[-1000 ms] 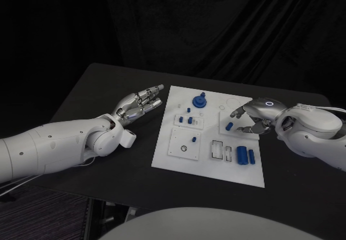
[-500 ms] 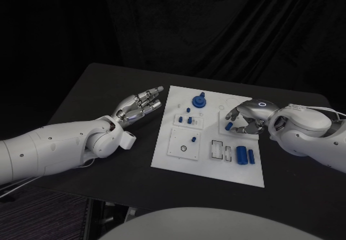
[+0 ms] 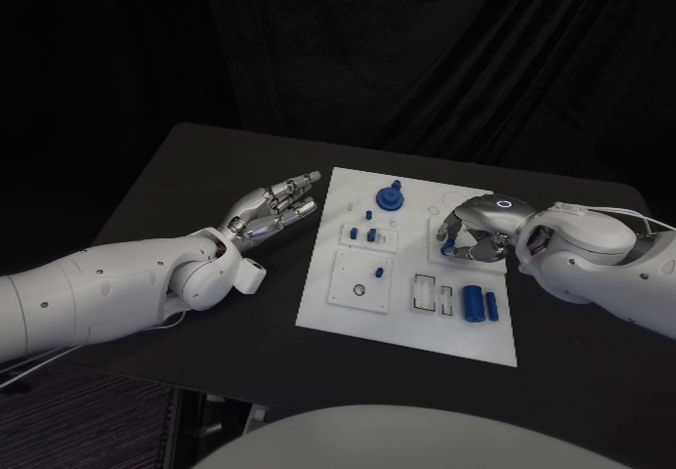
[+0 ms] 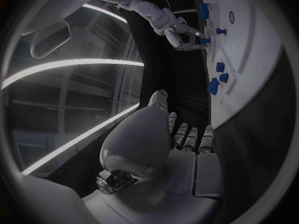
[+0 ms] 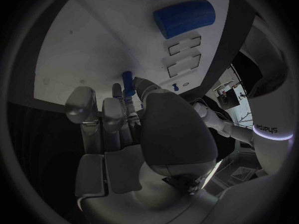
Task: Assemble the parts on the task board
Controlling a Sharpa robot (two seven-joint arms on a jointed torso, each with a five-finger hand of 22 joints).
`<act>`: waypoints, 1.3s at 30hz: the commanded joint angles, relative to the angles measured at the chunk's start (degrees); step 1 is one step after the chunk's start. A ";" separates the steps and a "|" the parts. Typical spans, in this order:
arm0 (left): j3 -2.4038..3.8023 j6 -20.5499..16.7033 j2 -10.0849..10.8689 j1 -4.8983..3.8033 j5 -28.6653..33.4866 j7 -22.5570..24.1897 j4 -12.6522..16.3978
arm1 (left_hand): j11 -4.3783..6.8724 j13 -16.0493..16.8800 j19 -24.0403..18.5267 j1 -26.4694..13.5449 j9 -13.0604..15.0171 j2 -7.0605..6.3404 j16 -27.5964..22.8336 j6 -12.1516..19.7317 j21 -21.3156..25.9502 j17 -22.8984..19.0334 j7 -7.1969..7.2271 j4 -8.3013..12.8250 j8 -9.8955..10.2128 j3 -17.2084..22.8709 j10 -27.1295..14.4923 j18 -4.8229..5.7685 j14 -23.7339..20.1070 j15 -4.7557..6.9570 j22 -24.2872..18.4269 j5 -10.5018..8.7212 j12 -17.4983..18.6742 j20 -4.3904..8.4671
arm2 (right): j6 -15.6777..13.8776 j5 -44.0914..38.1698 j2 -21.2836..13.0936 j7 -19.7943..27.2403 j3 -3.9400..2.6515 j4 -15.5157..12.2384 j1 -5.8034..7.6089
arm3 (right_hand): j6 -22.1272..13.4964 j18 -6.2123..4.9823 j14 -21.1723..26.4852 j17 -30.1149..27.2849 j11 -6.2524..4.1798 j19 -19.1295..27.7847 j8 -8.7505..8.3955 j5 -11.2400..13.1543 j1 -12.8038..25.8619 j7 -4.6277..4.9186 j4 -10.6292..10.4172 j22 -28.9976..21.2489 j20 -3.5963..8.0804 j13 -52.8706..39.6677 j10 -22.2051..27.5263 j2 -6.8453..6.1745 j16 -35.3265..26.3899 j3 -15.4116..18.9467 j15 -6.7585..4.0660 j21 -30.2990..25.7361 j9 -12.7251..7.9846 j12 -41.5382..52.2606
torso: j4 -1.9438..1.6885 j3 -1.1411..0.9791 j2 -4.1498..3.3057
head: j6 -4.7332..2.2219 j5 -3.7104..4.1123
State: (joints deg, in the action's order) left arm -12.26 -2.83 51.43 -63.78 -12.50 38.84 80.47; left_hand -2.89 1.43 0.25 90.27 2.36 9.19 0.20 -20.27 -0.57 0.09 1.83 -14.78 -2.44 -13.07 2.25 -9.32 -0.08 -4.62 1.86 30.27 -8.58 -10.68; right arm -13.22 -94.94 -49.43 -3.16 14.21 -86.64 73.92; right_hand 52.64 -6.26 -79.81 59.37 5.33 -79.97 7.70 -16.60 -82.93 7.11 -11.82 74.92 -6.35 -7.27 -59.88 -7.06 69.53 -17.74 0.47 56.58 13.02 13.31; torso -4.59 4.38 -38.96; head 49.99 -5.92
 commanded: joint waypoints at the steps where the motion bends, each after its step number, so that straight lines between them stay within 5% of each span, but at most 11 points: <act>1: 0.05 1.08 -0.10 0.11 -0.22 5.68 0.07 | -0.42 0.01 -0.01 0.69 -0.01 0.06 -0.20 0.12 0.20 -0.09 -0.27 0.02 0.11 0.44 -0.07 -0.74 0.08 -0.45 0.06 0.38 -0.04 -0.45 | -0.10 0.82 0.02 0.32 -0.02 0.08 -0.17 | 1.35 0.57 -0.05 0.01 -0.28 -0.06 0.75 0.23 -0.41 -0.15 0.39 7.65 -0.13 0.10 -1.21 0.22 0.21 -0.91 0.05 0.41 0.46 0.03 | 0.01 -0.01 0.01 | 0.01 -0.05; 13: 0.06 1.29 0.06 0.20 -0.22 5.19 0.17 | -0.85 0.06 0.04 0.87 0.09 0.18 -0.20 -0.48 0.16 -0.09 -0.94 0.25 -0.02 0.71 0.06 -0.72 0.08 -0.88 0.22 0.47 -0.35 -0.79 | -1.58 0.92 -1.02 -0.80 -0.05 -1.87 -0.06 | 6.01 0.54 -0.12 -0.06 -1.94 0.04 2.85 0.37 -1.81 -0.31 3.29 7.64 1.04 -0.33 -6.40 0.73 0.10 -3.28 -1.28 0.72 2.82 0.35 | 0.04 -0.01 0.02 | 0.01 -0.35; 20: 0.06 1.45 0.10 0.21 -0.22 4.88 0.20 | -0.98 0.08 0.08 0.91 0.13 0.19 -0.20 -0.78 0.13 -0.09 -1.45 0.39 -0.08 0.84 0.13 -0.66 0.08 -1.31 0.33 0.49 -0.52 -1.09 | -2.44 0.92 -2.08 -1.23 -0.06 -4.10 1.11 | 7.19 0.56 -0.14 -0.20 -2.32 0.04 3.43 0.39 -1.97 -0.45 4.21 7.65 1.35 -0.65 -7.81 0.86 -0.04 -3.46 -1.60 0.89 3.70 0.59 | 0.04 -0.02 0.05 | 0.01 -0.39; 30: 0.06 1.62 0.13 0.22 -0.22 4.60 0.22 | -1.09 0.10 0.13 0.96 0.15 0.23 -0.20 -0.92 0.09 -0.09 -1.80 0.54 -0.10 0.97 0.20 -0.58 0.08 -1.70 0.45 0.48 -0.67 -1.37 | -4.89 0.23 -4.48 -1.18 -0.07 -10.78 4.00 | 7.86 0.64 -0.32 0.11 -2.23 -0.05 3.74 0.40 -1.96 -0.45 4.72 7.72 1.45 -0.68 -7.81 0.62 0.16 -3.42 -1.60 1.27 4.22 0.27 | 0.07 0.00 0.02 | 0.01 -0.92; 39: 0.06 1.71 -0.23 0.23 -0.22 4.61 0.09 | -1.15 0.11 0.14 0.97 0.16 0.25 -0.20 -0.95 0.09 -0.09 -1.84 0.57 -0.10 1.00 0.22 -0.57 0.08 -1.72 0.45 0.47 -0.75 -1.40 | -2.04 -1.73 -3.10 -0.76 -0.06 -17.68 4.67 | 7.35 0.78 -0.61 0.66 -1.87 -0.24 3.29 0.35 -1.83 -0.13 5.12 7.85 1.35 -0.49 -7.16 0.24 0.54 -3.55 -1.37 1.93 4.47 -0.64 | 0.01 0.05 -0.05 | 0.01 -1.38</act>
State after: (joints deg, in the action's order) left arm -12.25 -1.94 51.37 -63.65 -12.56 38.86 80.48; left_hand -3.48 1.44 0.45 90.49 2.44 9.41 0.21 -21.19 -0.57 0.06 0.49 -14.14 -2.44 -12.44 2.44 -9.32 -0.08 -5.84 2.26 30.48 -9.05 -11.70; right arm -16.09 -95.02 -52.96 -3.46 14.18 -103.44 78.53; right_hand 60.24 -6.26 -80.07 59.72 3.80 -79.96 11.15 -16.10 -84.53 6.63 -7.08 74.91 -5.12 -7.83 -66.66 -6.39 69.70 -21.20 -0.72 57.96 17.42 13.04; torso -4.51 4.39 -38.98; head 49.99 -7.26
